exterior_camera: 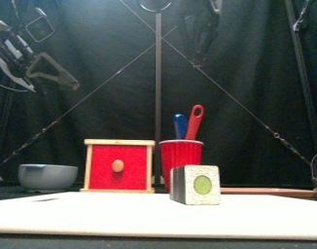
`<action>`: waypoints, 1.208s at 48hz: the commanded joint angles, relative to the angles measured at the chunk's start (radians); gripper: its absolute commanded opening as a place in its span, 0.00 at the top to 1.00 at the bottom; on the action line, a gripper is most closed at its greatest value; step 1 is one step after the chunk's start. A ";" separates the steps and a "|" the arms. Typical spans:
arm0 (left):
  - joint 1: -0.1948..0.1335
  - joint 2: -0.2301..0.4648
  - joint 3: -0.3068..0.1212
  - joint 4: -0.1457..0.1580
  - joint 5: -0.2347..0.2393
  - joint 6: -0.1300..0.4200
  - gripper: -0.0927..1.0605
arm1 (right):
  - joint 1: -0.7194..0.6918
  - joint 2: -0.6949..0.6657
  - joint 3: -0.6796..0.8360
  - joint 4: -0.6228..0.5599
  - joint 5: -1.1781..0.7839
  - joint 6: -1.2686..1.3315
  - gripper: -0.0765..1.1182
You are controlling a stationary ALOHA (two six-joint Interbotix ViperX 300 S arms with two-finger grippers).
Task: Place sushi on board then cut the sushi with the knife then place the pieces on the plate
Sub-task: Pick knife at handle with right hand
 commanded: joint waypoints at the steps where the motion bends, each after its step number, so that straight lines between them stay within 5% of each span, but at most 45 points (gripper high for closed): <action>1: 0.003 0.002 -0.009 -0.003 -0.003 -0.003 0.94 | -0.049 0.012 -0.054 0.025 0.035 -0.117 0.24; 14: 0.008 0.002 -0.006 -0.035 -0.003 0.000 0.94 | -0.104 0.117 -0.120 0.044 0.092 -0.330 0.24; 58: 0.052 0.002 0.017 -0.035 -0.003 0.002 0.94 | -0.179 0.227 -0.058 0.005 0.097 -0.393 0.24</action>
